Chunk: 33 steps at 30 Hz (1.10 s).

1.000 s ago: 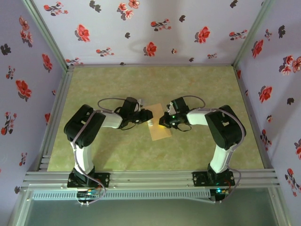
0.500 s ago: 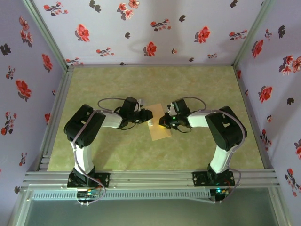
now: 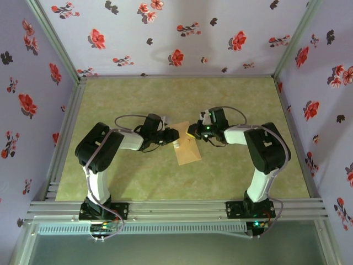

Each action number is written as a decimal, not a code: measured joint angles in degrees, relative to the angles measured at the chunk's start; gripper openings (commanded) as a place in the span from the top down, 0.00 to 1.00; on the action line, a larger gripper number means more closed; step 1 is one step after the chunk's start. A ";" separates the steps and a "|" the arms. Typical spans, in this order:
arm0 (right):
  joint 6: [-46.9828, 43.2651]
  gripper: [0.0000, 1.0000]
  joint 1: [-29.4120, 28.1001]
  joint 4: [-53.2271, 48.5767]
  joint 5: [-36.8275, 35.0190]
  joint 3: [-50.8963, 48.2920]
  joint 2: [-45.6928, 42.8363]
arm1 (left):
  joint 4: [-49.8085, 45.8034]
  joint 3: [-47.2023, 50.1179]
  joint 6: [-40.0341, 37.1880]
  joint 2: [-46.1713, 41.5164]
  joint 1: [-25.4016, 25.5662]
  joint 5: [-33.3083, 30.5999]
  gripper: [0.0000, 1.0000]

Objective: Place the letter into the envelope and seal it

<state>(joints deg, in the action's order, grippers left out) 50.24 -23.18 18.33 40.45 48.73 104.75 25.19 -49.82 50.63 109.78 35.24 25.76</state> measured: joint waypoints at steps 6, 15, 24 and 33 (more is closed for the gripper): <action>1.51 1.00 0.00 1.51 0.52 0.46 3.93 | 0.07 0.00 0.00 0.02 0.00 0.00 1.00; -0.74 1.00 -0.09 -5.40 -1.33 3.21 4.90 | 0.28 0.00 0.00 0.15 -0.02 0.20 1.00; -5.40 1.00 -1.97 -14.82 -7.19 7.17 5.25 | 0.52 -0.04 0.00 0.42 -0.17 0.72 1.00; -8.31 1.00 -4.28 -19.89 -13.51 10.10 4.85 | 0.52 -0.04 0.00 0.42 -0.28 0.90 1.00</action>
<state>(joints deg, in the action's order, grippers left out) 41.93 -27.46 -1.56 26.94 58.83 109.60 25.71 -49.87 50.63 110.19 34.96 26.65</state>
